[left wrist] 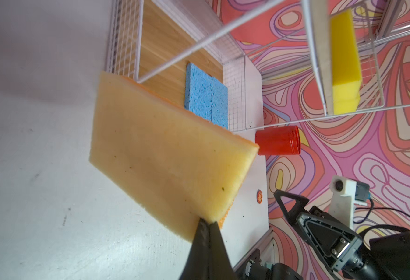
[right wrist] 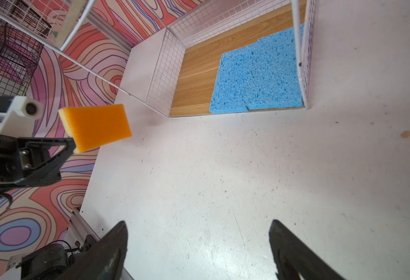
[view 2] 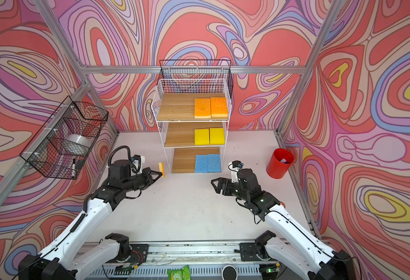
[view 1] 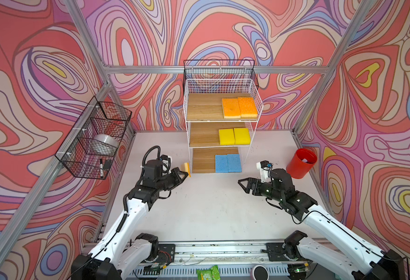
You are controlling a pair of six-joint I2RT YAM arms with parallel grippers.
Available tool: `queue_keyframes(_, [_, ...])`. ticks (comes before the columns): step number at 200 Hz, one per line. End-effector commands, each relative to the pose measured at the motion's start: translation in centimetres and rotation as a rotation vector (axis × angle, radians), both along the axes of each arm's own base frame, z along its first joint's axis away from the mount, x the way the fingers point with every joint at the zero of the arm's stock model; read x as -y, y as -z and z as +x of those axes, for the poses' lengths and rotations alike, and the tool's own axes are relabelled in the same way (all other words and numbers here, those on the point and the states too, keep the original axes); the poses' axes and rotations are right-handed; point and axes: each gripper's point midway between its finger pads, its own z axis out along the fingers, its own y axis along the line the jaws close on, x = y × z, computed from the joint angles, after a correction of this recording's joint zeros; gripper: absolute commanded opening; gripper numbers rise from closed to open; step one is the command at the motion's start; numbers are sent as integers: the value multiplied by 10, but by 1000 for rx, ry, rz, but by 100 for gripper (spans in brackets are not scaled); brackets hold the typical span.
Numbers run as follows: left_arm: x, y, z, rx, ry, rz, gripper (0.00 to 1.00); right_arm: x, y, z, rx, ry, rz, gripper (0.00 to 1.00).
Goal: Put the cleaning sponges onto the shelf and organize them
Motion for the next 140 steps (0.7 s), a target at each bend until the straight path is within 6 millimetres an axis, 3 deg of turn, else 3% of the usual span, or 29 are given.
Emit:
queue_keyframes(1, [34, -18, -5, 61, 97, -126, 0, 1, -10, 9, 11, 18, 1, 94])
queue_keyframes(45, [75, -18, -18, 73, 183, -229, 0, 0, -4, 17, -4, 33, -8, 94])
queue_keyframes(49, [77, -5, -23, 50, 190, -233, 0, 0, -3, 17, -5, 34, -9, 94])
queue_keyframes(71, [92, 7, -26, 9, 217, -345, 0, 0, -4, 21, -7, 42, -14, 94])
queue_keyframes(100, [102, 31, -25, -36, 225, -425, 0, 1, -8, 26, -2, 48, -21, 94])
queue_keyframes(140, [108, 47, -23, -65, 243, -465, 0, 2, -2, 28, -13, 51, -38, 94])
